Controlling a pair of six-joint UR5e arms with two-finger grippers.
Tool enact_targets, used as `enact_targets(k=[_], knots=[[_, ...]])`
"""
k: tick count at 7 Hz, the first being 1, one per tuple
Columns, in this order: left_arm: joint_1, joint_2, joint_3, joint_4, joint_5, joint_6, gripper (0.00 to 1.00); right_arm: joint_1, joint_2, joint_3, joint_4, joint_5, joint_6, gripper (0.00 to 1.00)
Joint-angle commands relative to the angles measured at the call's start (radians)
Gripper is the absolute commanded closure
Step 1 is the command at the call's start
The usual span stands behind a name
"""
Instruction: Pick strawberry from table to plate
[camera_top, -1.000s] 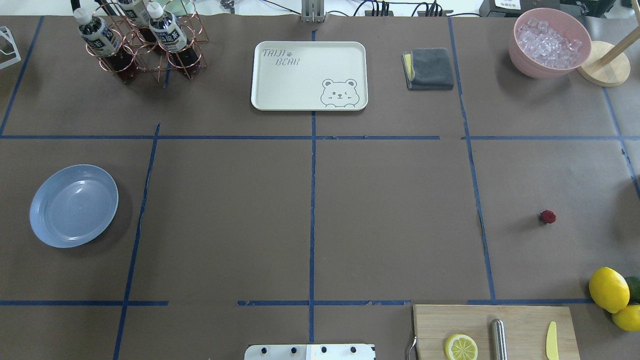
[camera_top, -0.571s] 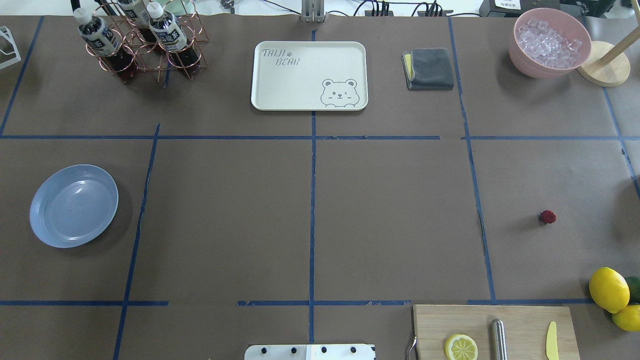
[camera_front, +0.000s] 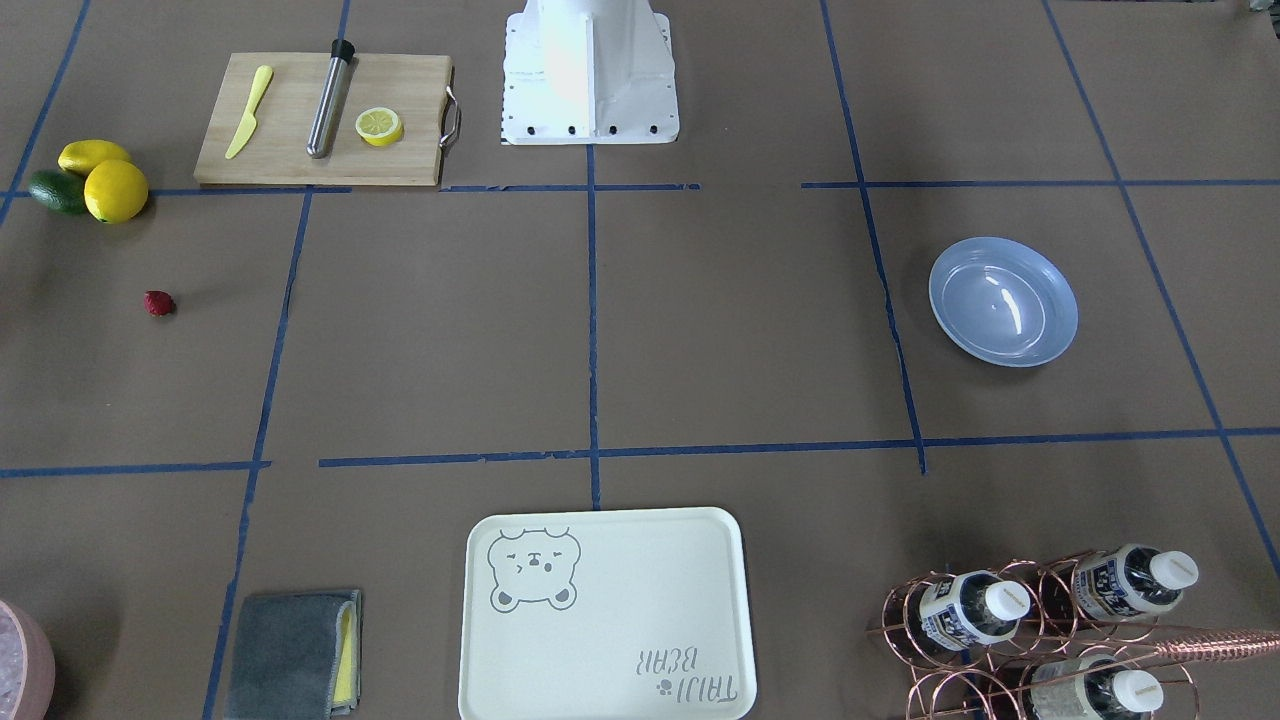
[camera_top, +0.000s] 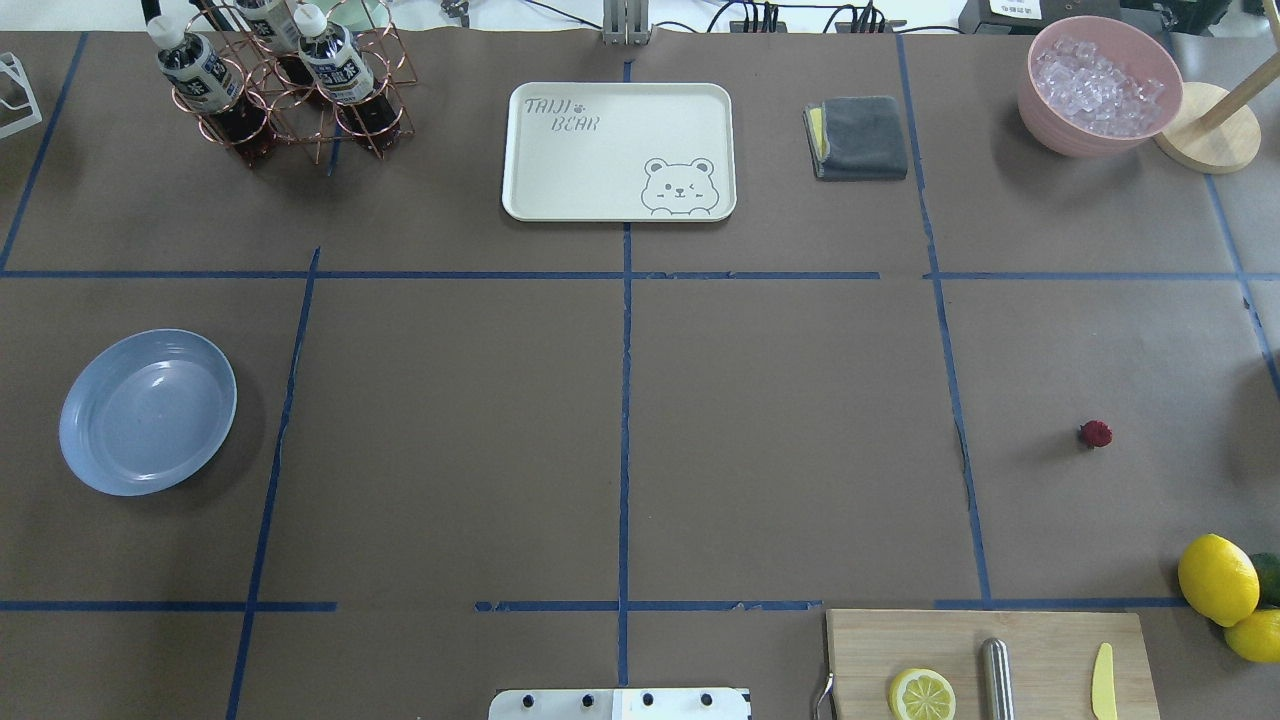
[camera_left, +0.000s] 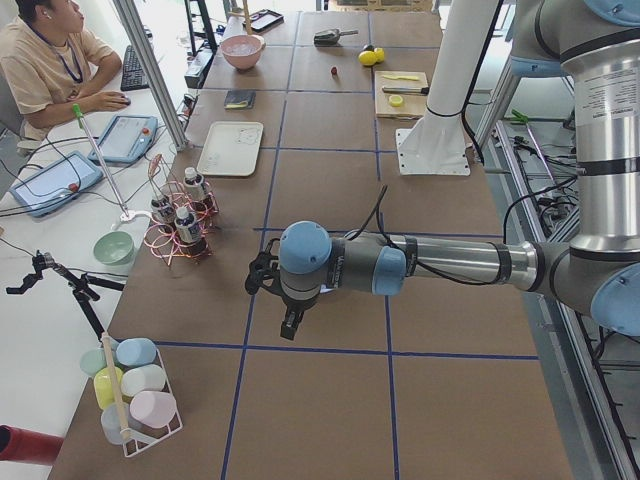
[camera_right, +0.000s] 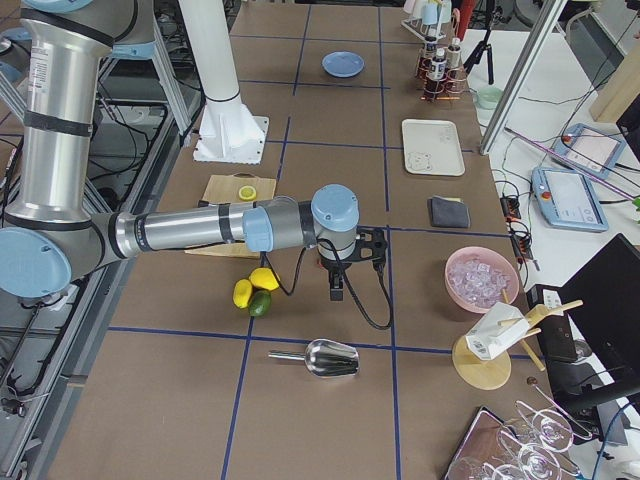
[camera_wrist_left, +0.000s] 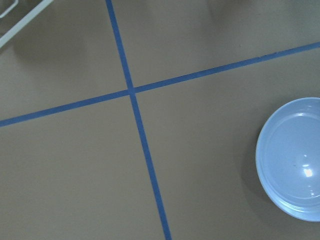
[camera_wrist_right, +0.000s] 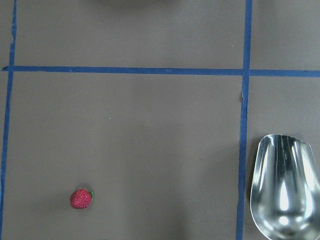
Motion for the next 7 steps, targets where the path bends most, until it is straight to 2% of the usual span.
enact_targets(k=[1, 2, 3, 4, 5, 6, 7], knots=[[0.073, 0.01, 0.051, -0.152, -0.097, -0.008, 0.0, 0.0, -0.004, -0.003, 0.0, 0.001, 0.0, 0.0], [0.152, 0.002, 0.051, -0.182, -0.098, -0.102, 0.0, 0.0, -0.01, -0.003, 0.0, 0.004, 0.0, 0.0], [0.227, -0.006, 0.054, -0.307, -0.051, -0.195, 0.0, 0.0, -0.01, 0.0, 0.0, 0.005, 0.0, 0.0], [0.309, -0.006, 0.054, -0.432, 0.079, -0.277, 0.0, 0.0, -0.01, 0.001, 0.002, 0.006, 0.0, 0.0], [0.435, -0.012, 0.054, -0.493, 0.148, -0.485, 0.0, 0.0, -0.01, 0.003, 0.002, 0.008, 0.0, 0.0], [0.514, -0.012, 0.055, -0.586, 0.266, -0.625, 0.0, 0.0, -0.01, 0.003, 0.002, 0.008, 0.001, 0.0], [0.568, -0.027, 0.111, -0.617, 0.281, -0.68, 0.0, 0.0, -0.011, 0.003, 0.002, 0.008, 0.0, 0.0]])
